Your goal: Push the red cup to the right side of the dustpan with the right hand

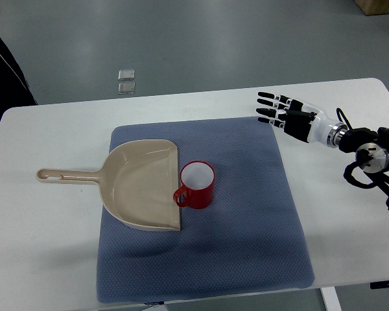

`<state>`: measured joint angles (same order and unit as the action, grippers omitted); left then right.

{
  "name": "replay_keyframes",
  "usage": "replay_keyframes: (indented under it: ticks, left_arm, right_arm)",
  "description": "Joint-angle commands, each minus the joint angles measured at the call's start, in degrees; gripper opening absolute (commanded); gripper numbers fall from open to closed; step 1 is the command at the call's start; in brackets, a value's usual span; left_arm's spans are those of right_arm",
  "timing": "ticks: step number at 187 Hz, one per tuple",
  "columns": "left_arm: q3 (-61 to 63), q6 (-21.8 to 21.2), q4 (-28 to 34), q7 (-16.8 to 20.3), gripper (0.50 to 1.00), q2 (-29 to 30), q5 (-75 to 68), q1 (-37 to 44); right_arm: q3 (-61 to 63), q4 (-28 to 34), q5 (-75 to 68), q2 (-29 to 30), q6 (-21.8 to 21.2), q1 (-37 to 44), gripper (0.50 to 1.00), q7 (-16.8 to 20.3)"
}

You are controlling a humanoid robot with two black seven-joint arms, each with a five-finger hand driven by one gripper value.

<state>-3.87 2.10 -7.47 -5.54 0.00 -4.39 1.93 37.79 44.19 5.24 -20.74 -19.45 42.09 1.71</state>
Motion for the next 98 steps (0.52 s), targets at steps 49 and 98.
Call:
replay_keyframes:
  ticks: [49,98]
  left_arm:
    - [0.0,0.01,0.0,0.0,1.0,0.0,0.0,0.0]
    - [0.0,0.01,0.0,0.0,1.0,0.0,0.0,0.0]
  right_arm:
    - [0.0,-0.77,-9.37,0.88,3.55,0.36,0.934,1.19]
    - [0.0,-1.04,-9.38,0.79,2.93,0.36,0.934,1.19]
